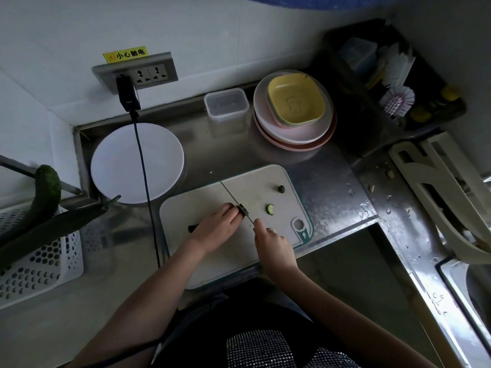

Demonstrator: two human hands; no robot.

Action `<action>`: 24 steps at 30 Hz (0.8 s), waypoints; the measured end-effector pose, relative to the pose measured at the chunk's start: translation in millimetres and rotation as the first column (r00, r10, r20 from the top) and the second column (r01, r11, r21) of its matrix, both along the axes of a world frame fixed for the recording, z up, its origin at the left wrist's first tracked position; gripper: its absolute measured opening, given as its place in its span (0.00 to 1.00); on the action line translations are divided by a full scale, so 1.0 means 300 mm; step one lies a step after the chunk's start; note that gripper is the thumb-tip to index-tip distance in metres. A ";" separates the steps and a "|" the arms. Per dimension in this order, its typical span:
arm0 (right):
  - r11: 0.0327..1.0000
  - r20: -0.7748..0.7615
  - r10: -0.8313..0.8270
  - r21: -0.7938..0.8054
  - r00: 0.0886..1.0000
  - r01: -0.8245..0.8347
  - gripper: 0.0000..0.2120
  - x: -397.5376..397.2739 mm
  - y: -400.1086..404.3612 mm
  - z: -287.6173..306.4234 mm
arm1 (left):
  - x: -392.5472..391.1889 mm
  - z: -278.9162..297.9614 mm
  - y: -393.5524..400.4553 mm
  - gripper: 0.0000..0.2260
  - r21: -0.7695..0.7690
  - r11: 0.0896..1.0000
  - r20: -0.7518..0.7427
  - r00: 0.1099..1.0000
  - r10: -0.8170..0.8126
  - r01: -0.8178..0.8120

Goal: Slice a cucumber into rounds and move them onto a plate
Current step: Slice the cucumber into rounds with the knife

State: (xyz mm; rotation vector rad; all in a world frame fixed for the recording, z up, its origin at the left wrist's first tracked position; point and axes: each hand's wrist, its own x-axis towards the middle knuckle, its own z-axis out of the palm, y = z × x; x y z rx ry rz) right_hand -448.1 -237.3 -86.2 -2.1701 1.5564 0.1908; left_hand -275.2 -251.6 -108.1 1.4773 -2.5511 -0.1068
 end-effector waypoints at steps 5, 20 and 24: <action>1.000 -0.026 0.017 -0.001 1.000 -0.017 0.10 0.000 -0.003 -0.005 | 0.005 -0.018 -0.002 0.14 -0.032 0.999 0.004 1.000 -0.016 0.016; 0.997 0.000 -0.066 0.036 0.998 0.066 0.06 -0.011 -0.026 0.006 | 0.005 -0.025 -0.002 0.14 -0.055 0.998 -0.039 0.999 -0.017 0.015; 0.990 0.093 -0.133 -0.024 0.987 0.136 0.05 -0.009 -0.037 0.036 | 0.004 -0.017 0.005 0.20 0.031 1.000 -0.025 1.000 0.002 -0.002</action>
